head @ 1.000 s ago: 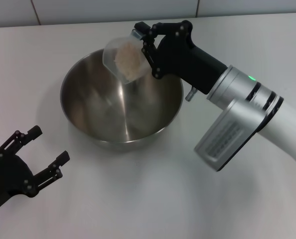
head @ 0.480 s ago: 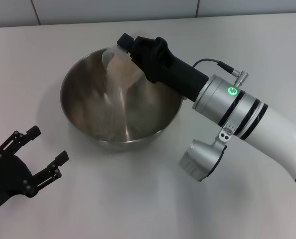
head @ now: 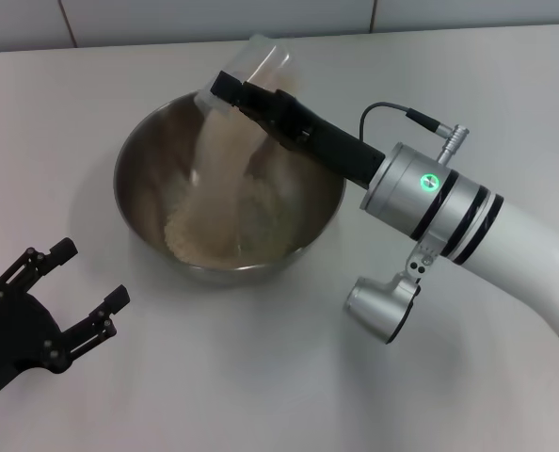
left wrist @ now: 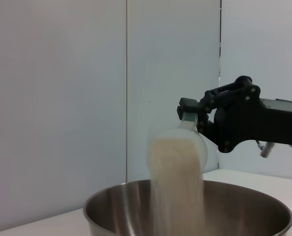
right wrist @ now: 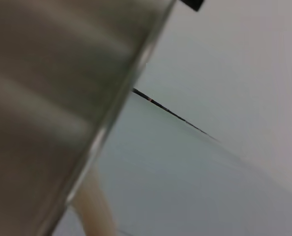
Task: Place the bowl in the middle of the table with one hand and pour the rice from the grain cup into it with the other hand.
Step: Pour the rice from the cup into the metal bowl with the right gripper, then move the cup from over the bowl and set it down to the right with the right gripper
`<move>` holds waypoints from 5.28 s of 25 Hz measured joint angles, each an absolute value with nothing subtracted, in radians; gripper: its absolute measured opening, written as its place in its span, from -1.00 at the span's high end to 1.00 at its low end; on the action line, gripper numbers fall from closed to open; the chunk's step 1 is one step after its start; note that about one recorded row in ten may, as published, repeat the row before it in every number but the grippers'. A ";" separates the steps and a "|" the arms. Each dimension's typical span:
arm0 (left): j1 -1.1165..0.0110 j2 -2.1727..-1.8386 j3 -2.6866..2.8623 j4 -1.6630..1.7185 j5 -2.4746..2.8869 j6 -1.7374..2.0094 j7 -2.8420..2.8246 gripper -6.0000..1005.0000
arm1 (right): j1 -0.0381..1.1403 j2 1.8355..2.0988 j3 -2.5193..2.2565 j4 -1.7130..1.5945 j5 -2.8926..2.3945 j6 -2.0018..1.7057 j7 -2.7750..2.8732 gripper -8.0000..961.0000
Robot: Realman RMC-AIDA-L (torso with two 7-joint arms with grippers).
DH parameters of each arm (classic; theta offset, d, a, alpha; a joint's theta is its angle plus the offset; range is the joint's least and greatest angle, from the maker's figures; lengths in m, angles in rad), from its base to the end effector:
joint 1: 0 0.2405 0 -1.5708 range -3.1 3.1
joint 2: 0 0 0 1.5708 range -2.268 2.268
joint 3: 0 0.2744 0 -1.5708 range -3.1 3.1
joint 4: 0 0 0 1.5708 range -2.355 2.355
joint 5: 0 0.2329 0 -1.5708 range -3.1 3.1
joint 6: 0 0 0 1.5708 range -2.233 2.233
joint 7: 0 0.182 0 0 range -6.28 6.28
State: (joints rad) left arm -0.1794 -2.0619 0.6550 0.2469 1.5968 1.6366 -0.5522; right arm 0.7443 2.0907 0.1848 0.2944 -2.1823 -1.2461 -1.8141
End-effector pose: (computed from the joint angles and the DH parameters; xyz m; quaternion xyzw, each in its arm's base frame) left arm -0.3608 0.2423 -0.0534 -0.8646 -0.1456 -0.3374 0.3426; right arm 0.1633 0.3839 -0.1502 -0.4928 -0.7025 -0.0514 0.5109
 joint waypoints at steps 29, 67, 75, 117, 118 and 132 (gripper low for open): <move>-0.182 -2.063 0.655 0.235 1.605 1.637 -0.552 -0.69 | 0.709 2.090 0.216 0.330 -2.199 -1.270 -1.571 0.91; -0.189 -2.063 0.655 0.235 1.603 1.644 -0.552 -0.69 | 0.582 2.091 0.485 0.279 -2.198 -1.274 0.224 0.91; -0.190 -2.063 0.658 0.235 1.603 1.644 -0.552 -0.69 | 0.521 2.090 0.665 0.182 -2.198 -1.305 0.202 0.91; -0.188 -2.062 0.662 0.235 1.604 1.658 -0.552 -0.69 | 0.526 2.088 0.696 0.135 -2.238 -0.998 0.150 0.91; -0.187 -2.062 0.661 0.235 1.604 1.660 -0.552 -0.69 | 0.526 2.088 0.696 0.136 -2.238 -0.993 0.150 0.91; -0.186 -2.062 0.660 0.235 1.605 1.663 -0.552 -0.69 | 0.525 2.089 0.696 0.144 -2.262 -0.966 0.150 0.53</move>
State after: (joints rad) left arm -0.1864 -2.0616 0.6596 0.2347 1.6045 1.6629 -0.5522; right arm 0.5246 2.0885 0.6965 0.1440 -2.2623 -0.9662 0.1503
